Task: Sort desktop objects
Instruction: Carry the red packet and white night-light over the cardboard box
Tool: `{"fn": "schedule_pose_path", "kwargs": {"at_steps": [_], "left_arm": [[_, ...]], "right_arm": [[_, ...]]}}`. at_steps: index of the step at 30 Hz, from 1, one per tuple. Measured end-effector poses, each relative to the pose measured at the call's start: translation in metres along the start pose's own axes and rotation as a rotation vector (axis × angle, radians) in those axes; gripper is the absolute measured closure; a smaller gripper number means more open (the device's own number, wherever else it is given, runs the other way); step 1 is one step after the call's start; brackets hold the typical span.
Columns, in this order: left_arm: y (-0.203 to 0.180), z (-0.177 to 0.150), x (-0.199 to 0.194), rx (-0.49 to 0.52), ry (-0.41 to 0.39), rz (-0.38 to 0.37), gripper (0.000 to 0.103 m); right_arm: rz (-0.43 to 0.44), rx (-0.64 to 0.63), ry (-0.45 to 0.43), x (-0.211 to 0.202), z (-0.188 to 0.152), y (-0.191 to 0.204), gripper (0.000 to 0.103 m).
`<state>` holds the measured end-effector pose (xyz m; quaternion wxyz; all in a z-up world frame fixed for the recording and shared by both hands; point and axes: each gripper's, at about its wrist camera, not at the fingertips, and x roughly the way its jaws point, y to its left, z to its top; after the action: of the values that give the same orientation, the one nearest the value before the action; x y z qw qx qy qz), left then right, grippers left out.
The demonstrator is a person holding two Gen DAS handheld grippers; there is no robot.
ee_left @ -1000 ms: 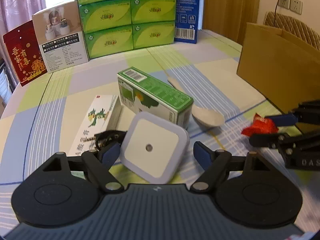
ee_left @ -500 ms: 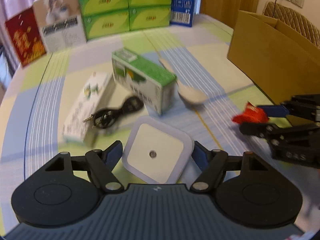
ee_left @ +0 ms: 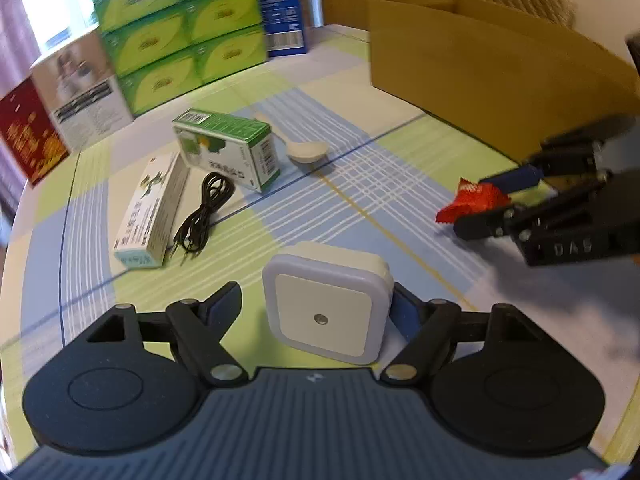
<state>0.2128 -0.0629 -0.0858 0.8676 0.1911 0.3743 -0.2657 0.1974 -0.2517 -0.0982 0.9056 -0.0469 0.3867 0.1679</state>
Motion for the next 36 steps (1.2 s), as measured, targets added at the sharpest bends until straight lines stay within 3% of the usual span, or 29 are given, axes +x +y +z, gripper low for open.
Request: {"fn": "schedule_pose_path", "kwargs": {"at_steps": [4, 7, 10, 25, 36], "left_arm": [[0.003, 0.0, 0.006, 0.031, -0.006, -0.042, 0.029], [0.002, 0.0, 0.008, 0.027, 0.016, -0.07, 0.041], [-0.001, 0.002, 0.008, -0.001, 0.028, -0.08, 0.042], [0.005, 0.007, -0.001, -0.299, 0.062, 0.022, 0.042], [-0.011, 0.001, -0.013, -0.331, 0.072, 0.028, 0.042]], "right_arm": [[0.001, 0.01, 0.006, 0.003, -0.002, -0.001, 0.062], [0.006, 0.011, 0.012, 0.005, -0.003, 0.001, 0.062], [-0.003, 0.008, 0.004, 0.005, -0.003, 0.003, 0.063], [-0.007, 0.024, -0.013, -0.009, -0.003, 0.006, 0.063], [0.002, 0.081, 0.008, -0.019, -0.01, 0.004, 0.063]]}}
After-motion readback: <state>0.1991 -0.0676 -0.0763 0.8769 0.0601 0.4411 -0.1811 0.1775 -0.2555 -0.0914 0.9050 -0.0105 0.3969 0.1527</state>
